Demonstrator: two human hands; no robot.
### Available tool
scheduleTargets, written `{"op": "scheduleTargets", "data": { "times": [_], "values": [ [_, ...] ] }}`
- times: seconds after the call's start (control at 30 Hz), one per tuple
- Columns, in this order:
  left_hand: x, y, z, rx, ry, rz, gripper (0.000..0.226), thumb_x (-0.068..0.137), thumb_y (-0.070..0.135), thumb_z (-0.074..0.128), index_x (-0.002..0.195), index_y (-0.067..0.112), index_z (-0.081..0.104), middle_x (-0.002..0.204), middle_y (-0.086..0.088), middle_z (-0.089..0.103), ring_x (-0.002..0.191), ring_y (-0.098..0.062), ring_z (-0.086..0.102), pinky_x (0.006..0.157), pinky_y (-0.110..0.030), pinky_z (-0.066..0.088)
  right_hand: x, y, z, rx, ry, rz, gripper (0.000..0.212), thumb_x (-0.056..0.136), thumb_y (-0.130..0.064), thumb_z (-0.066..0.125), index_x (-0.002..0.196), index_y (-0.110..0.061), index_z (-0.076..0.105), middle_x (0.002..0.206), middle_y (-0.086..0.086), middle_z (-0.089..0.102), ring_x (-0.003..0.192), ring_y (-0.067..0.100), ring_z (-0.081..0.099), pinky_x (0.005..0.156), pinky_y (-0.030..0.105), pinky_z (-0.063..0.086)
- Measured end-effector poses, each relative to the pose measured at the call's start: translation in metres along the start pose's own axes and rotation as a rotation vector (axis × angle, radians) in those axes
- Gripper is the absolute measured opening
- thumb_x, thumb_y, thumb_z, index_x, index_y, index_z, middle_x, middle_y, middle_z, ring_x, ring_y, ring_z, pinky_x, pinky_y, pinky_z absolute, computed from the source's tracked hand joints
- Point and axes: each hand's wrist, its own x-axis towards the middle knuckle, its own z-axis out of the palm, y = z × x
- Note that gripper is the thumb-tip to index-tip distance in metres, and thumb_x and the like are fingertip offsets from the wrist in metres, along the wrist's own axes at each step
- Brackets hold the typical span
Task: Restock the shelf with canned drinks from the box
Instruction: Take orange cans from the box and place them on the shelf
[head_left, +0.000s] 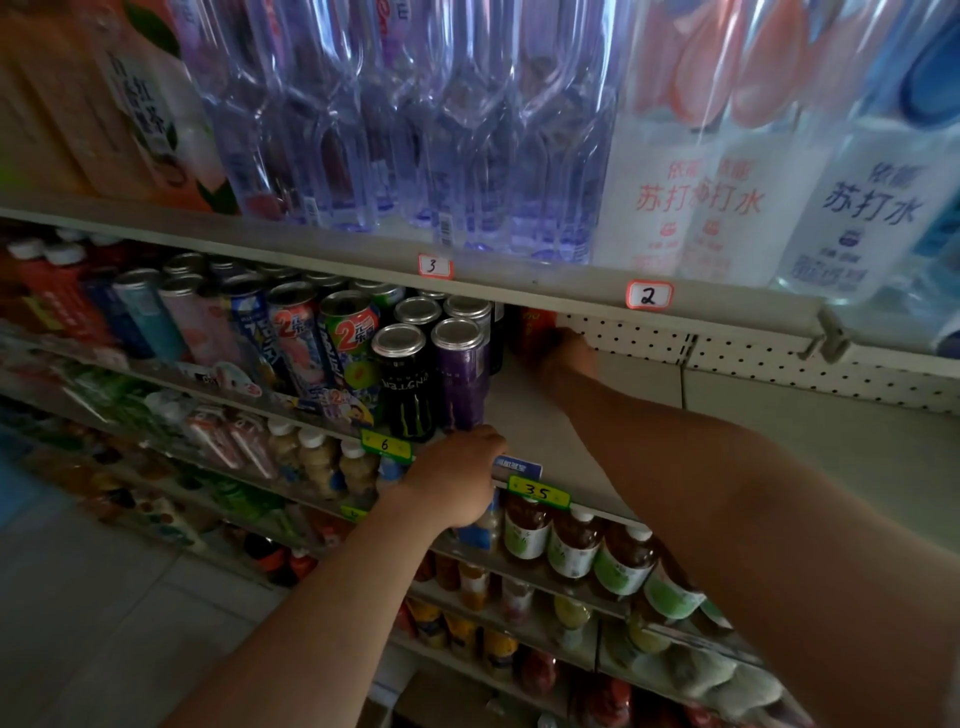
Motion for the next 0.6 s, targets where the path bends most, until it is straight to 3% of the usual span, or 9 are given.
{"op": "scheduleTargets", "data": {
  "times": [0.1, 0.17, 0.23, 0.27, 0.33, 0.4, 0.43, 0.5, 0.6],
  "values": [
    [0.002, 0.000, -0.001, -0.026, -0.034, -0.010, 0.033, 0.085, 0.004, 0.055, 0.114, 0.020, 0.056, 0.116, 0.003, 0.053, 0.103, -0.021, 0.055, 0.084, -0.034, 0.045, 0.001, 0.004, 0.001, -0.022, -0.006, -0.016, 0.071, 0.074, -0.075, 0.056, 0.115, -0.018, 0.069, 0.117, 0.008, 0.069, 0.109, 0.029, 0.064, 0.098, 0.037, 0.049],
    [0.003, -0.001, -0.002, -0.033, -0.044, -0.017, 0.032, 0.084, 0.003, 0.055, 0.112, 0.019, 0.057, 0.114, 0.002, 0.054, 0.104, -0.021, 0.055, 0.085, -0.035, 0.046, -0.001, 0.008, 0.001, -0.022, -0.019, -0.011, 0.065, 0.078, -0.063, 0.064, 0.124, -0.016, 0.061, 0.125, 0.011, 0.064, 0.115, 0.031, 0.059, 0.100, 0.040, 0.049],
    [0.003, -0.003, -0.002, -0.071, -0.038, 0.020, 0.031, 0.082, 0.002, 0.056, 0.107, 0.020, 0.058, 0.109, 0.004, 0.054, 0.104, -0.021, 0.055, 0.086, -0.034, 0.046, -0.015, 0.005, -0.005, 0.000, -0.014, -0.002, 0.072, 0.077, -0.052, 0.074, 0.131, -0.009, 0.050, 0.132, 0.013, 0.058, 0.120, 0.030, 0.056, 0.100, 0.039, 0.048],
    [0.000, -0.005, 0.000, -0.110, 0.017, 0.059, 0.030, 0.083, 0.002, 0.057, 0.105, 0.022, 0.059, 0.107, 0.006, 0.055, 0.106, -0.021, 0.056, 0.087, -0.033, 0.047, -0.029, 0.002, -0.012, 0.017, 0.025, -0.049, 0.071, 0.077, -0.047, 0.077, 0.129, -0.007, 0.051, 0.129, 0.010, 0.059, 0.117, 0.026, 0.057, 0.096, 0.033, 0.048],
    [-0.016, -0.011, 0.002, -0.220, 0.273, 0.114, 0.029, 0.089, 0.006, 0.055, 0.113, 0.021, 0.063, 0.114, 0.006, 0.059, 0.111, -0.016, 0.056, 0.091, -0.025, 0.046, -0.078, -0.003, -0.027, 0.115, 0.148, -0.307, 0.037, 0.081, -0.032, 0.076, 0.111, -0.014, 0.062, 0.104, -0.004, 0.065, 0.093, 0.006, 0.061, 0.074, 0.016, 0.045],
    [-0.044, -0.021, 0.007, -0.310, 0.563, 0.114, 0.025, 0.094, 0.011, 0.054, 0.117, 0.016, 0.064, 0.115, 0.004, 0.062, 0.108, -0.010, 0.056, 0.089, -0.018, 0.045, -0.145, 0.002, -0.035, 0.279, 0.191, -0.534, 0.007, 0.086, -0.023, 0.070, 0.088, -0.021, 0.064, 0.082, -0.011, 0.066, 0.069, 0.001, 0.059, 0.060, 0.014, 0.043],
    [-0.062, -0.029, 0.013, -0.321, 0.664, 0.081, 0.023, 0.094, 0.012, 0.055, 0.115, 0.014, 0.065, 0.110, 0.002, 0.063, 0.103, -0.009, 0.057, 0.085, -0.017, 0.045, -0.176, 0.011, -0.032, 0.350, 0.131, -0.603, 0.008, 0.089, -0.022, 0.067, 0.083, -0.019, 0.064, 0.074, -0.009, 0.065, 0.063, 0.004, 0.059, 0.057, 0.019, 0.045],
    [-0.100, -0.046, 0.038, -0.367, 0.710, -0.054, 0.023, 0.090, 0.018, 0.056, 0.112, 0.014, 0.064, 0.103, 0.002, 0.066, 0.095, -0.012, 0.061, 0.078, -0.021, 0.048, -0.219, 0.040, -0.013, 0.371, -0.120, -0.712, 0.017, 0.094, -0.022, 0.063, 0.079, -0.014, 0.064, 0.066, -0.002, 0.063, 0.058, 0.013, 0.058, 0.054, 0.026, 0.046],
    [-0.151, -0.085, 0.118, -0.514, 0.503, -0.434, 0.030, 0.081, 0.035, 0.050, 0.103, 0.021, 0.064, 0.092, 0.006, 0.070, 0.083, -0.013, 0.067, 0.072, -0.030, 0.055, -0.246, 0.105, 0.060, 0.087, -0.649, -0.675, 0.013, 0.093, -0.019, 0.065, 0.082, -0.013, 0.067, 0.067, -0.004, 0.064, 0.059, 0.006, 0.060, 0.056, 0.018, 0.044]
  ]
}}
